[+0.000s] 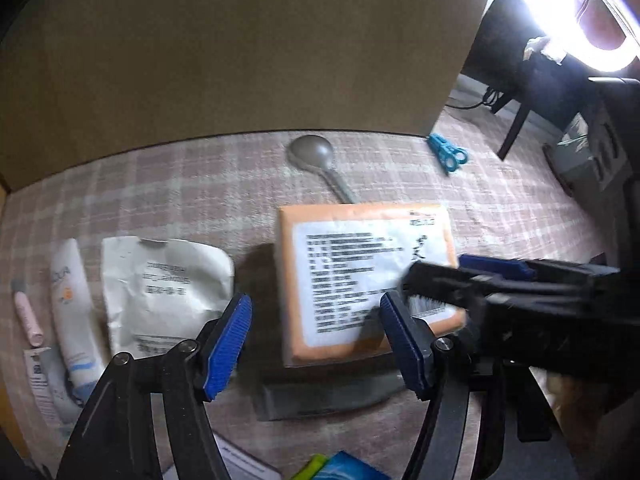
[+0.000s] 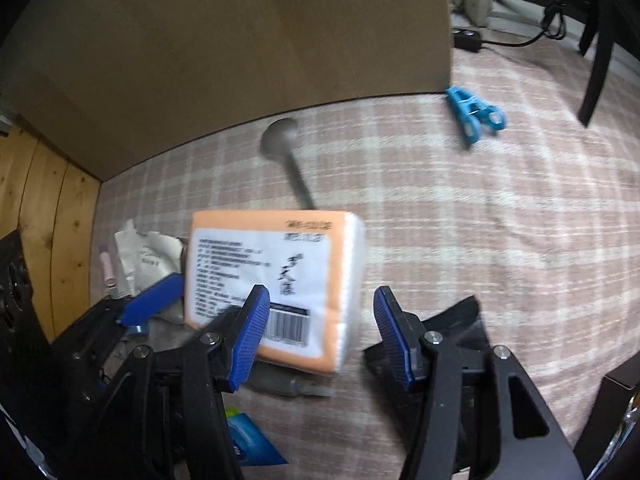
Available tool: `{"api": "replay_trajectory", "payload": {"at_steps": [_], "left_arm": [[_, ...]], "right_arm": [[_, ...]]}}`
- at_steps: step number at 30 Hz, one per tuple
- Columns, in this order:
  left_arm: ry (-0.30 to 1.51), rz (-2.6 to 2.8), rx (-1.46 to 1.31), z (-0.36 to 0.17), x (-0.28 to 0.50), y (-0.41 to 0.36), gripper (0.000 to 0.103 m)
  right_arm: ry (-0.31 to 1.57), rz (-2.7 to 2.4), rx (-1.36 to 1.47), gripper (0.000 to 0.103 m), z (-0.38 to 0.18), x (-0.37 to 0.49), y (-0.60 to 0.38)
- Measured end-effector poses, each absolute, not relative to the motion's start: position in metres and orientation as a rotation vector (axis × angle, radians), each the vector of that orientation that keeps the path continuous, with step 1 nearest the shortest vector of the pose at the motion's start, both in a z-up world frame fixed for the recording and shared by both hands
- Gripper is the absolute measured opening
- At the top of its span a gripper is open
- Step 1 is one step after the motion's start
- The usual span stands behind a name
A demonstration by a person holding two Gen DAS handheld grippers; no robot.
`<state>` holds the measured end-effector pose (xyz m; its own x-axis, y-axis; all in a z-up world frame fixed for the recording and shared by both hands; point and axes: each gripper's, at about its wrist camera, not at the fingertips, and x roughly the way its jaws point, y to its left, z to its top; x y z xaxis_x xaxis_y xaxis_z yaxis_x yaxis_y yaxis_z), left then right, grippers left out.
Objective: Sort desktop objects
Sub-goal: 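Grasp the orange-edged tissue pack with the left tool, then carry the tissue pack to the black box and release it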
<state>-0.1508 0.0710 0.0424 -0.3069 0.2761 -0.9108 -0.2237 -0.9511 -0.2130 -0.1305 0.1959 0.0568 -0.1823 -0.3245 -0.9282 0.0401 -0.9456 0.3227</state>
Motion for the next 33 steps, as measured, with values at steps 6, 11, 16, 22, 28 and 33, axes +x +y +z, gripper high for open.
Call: {"api": "replay_trajectory", "payload": {"at_steps": [6,11,16,22,28,33], "left_arm": [[-0.083,2.291,-1.615,0.046,-0.147,0.077,0.054],[-0.087,2.264,-1.600,0.051,-0.143,0.085,0.054],[-0.065,2.244,-1.582,0.061,-0.132,0.099,0.053],[-0.027,2.210,-1.513,0.082,-0.115,0.124,0.053],[0.027,2.143,-1.448,0.103,-0.092,0.163,0.053],[0.091,2.049,-1.393,0.120,-0.064,0.213,0.054]], "right_arm": [[-0.317,-2.238,1.829,0.046,0.065,-0.124,0.195],[-0.329,-2.254,1.831,0.045,0.069,-0.113,0.205],[-0.366,-2.284,1.804,0.045,0.080,-0.097,0.223],[-0.407,-2.337,1.767,0.045,0.105,-0.080,0.251],[-0.473,-2.400,1.744,0.045,0.125,-0.052,0.301],[-0.583,-2.509,1.742,0.045,0.140,-0.012,0.360]]}}
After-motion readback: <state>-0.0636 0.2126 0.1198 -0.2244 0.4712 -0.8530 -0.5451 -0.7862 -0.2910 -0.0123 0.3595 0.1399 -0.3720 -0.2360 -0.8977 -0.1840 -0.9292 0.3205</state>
